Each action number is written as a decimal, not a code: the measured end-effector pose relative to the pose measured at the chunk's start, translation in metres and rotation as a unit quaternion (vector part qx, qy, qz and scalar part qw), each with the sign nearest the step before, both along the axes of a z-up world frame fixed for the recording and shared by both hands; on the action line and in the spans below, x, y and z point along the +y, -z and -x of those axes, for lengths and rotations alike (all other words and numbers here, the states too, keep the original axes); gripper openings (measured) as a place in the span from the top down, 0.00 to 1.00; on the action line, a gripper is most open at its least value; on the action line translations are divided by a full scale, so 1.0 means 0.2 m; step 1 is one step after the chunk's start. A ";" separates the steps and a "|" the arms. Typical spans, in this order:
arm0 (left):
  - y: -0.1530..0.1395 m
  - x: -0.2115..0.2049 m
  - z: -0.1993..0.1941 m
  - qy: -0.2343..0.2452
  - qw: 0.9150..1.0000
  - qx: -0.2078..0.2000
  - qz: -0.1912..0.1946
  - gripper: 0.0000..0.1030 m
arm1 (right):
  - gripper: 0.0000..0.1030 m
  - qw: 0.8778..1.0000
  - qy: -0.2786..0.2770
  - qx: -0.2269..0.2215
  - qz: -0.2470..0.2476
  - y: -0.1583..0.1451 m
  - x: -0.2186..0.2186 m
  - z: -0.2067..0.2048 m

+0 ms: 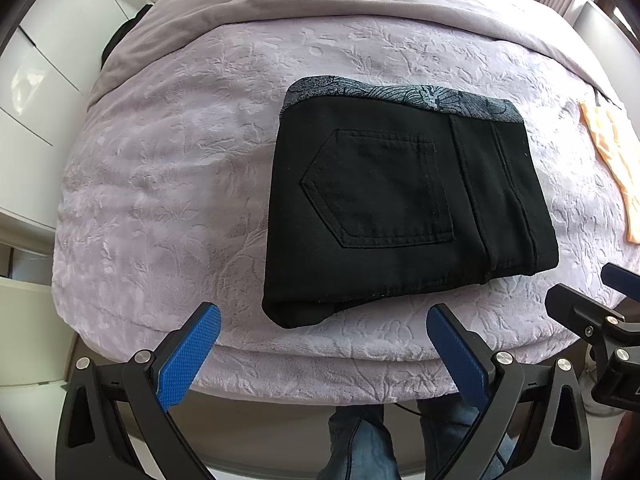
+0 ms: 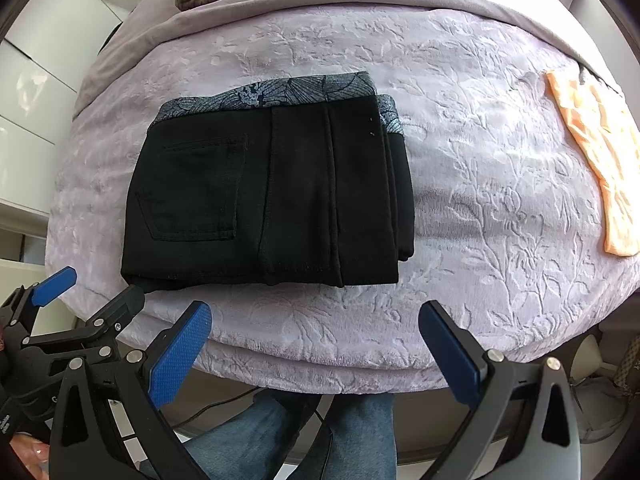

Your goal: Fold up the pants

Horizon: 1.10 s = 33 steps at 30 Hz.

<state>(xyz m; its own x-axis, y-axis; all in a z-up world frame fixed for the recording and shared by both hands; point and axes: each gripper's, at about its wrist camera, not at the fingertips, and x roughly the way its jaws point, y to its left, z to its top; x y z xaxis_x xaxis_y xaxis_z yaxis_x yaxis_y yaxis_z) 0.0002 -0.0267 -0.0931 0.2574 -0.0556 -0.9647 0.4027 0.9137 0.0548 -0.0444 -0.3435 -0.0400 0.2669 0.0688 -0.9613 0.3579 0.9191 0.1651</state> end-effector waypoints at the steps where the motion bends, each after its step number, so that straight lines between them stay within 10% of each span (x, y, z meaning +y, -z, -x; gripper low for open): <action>1: 0.00 0.00 0.00 0.000 1.000 0.000 0.000 0.00 | 0.00 1.000 0.000 0.000 0.001 0.00 0.00 0.00; 33: 0.00 -0.01 0.01 0.018 1.000 -0.004 -0.006 0.00 | 0.00 1.000 -0.002 0.000 0.010 -0.01 0.01 -0.01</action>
<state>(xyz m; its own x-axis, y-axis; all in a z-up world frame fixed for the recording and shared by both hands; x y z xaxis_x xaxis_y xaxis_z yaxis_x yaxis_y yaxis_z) -0.0012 -0.0283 -0.0927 0.2627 -0.0532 -0.9634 0.4349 0.8978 0.0690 -0.0431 -0.3419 -0.0381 0.2664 0.0513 -0.9625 0.3551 0.9231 0.1475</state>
